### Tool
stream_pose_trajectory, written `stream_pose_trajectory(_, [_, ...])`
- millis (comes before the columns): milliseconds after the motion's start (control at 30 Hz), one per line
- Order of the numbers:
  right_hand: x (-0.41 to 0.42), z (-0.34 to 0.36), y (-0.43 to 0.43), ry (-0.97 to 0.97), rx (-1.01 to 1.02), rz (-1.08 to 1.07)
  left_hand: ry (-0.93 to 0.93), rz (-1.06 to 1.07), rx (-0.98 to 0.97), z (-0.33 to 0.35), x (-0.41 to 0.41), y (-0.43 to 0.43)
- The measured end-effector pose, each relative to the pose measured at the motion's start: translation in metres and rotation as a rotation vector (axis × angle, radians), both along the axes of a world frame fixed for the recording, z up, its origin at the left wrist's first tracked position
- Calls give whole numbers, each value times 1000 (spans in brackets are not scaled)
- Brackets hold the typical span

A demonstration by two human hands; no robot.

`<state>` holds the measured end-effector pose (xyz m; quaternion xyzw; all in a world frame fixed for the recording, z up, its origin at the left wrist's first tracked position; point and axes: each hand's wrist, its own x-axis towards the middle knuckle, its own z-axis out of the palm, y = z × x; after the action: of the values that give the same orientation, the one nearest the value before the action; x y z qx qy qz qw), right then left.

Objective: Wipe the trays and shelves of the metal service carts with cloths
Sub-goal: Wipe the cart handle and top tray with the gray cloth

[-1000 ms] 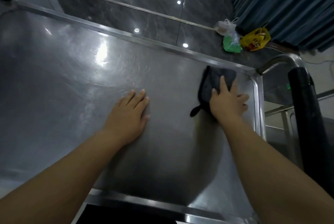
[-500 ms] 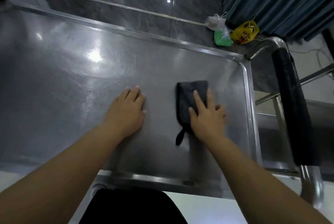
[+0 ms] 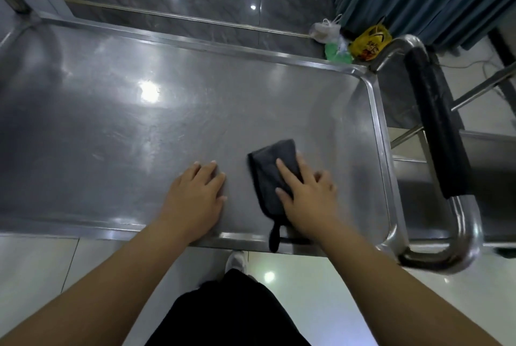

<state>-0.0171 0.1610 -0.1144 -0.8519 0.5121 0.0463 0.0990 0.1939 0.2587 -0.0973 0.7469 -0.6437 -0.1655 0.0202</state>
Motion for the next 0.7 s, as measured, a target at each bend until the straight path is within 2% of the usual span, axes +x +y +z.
stream_pose_trajectory(67, [-18,-1,8,-4,2,138,12,-44,-33,0,-2,11])
stream_pose_trajectory(100, [-29,0,7,15,8,90,8,-65,-42,0,-3,15])
stream_pose_trajectory(233, [-53,1,6,52,110,-426,-33,-121,-59,-4,-2,28])
stream_pose_trajectory(300, [-40,4,20,77,136,-509,-79,-132,-37,-11,-2,32])
stream_pose_trajectory(367, [-22,7,43,76,138,-417,-129,-142,-7,-18,-1,34])
stream_pose_trajectory(467, [-11,5,80,27,107,-96,-135,-126,36,-19,-6,36])
stream_pose_trajectory(533, [-26,6,82,39,66,-47,-109,-101,58,-18,-9,37])
stream_pose_trajectory(600, [-52,6,71,110,27,-216,-80,-90,68,-15,-10,36])
stream_pose_trajectory(700, [-91,9,48,159,103,-690,-66,-72,64,-13,-11,33])
